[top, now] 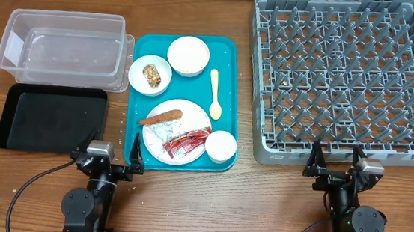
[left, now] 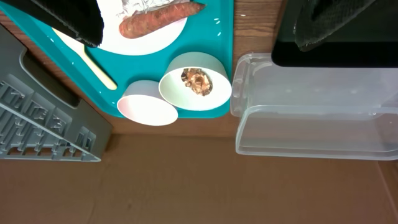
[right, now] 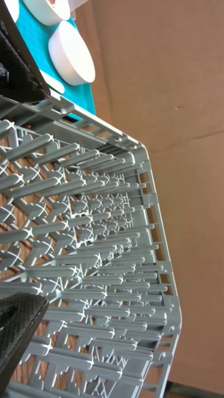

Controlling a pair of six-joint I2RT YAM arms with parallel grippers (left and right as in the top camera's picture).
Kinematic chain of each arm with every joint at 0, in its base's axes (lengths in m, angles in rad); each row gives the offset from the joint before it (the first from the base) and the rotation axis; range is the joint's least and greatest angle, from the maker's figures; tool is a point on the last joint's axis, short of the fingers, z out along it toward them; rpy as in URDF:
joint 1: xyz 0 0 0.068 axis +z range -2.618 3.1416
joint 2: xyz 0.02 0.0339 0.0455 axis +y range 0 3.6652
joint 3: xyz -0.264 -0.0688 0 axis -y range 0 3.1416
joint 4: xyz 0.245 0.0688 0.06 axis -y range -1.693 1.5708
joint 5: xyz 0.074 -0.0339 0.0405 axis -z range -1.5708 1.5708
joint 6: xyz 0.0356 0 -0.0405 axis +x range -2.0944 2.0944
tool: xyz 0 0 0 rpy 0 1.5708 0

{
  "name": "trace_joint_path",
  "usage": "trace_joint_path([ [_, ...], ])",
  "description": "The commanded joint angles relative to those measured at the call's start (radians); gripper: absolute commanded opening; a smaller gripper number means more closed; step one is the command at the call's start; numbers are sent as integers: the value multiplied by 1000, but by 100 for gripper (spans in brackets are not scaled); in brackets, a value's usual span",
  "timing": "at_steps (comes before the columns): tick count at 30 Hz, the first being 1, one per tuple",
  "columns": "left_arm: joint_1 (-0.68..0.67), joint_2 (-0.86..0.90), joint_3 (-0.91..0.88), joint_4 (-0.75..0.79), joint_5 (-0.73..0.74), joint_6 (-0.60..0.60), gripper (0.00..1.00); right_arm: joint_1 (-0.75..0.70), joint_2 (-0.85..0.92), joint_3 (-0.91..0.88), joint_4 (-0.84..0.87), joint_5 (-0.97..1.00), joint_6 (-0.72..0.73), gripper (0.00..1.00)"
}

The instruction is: Sort waste into correct bins and load items into the dishwasher

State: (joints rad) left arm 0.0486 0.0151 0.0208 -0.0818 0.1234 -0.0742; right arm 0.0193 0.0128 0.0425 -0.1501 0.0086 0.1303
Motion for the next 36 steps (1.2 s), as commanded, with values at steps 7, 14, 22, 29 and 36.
trace_joint_path([
  [7, 10, -8, -9, 3, 0, 16, 100, -8, -9, -4, 6, 16, 4, 100],
  [14, 10, -8, -9, 4, 0, 15, 100, -8, -9, -4, 29, 16, 4, 100],
  [22, 10, -8, -9, 9, 0, 15, 100, -8, -9, -4, 55, 16, -3, 100],
  [29, 10, -8, -9, 89, 7, 15, 100, -8, -9, -3, 161, 11, -3, 100],
  [36, 10, -8, 11, 124, 101, 80, 100, -8, -9, 6, 227, -107, -4, 100],
])
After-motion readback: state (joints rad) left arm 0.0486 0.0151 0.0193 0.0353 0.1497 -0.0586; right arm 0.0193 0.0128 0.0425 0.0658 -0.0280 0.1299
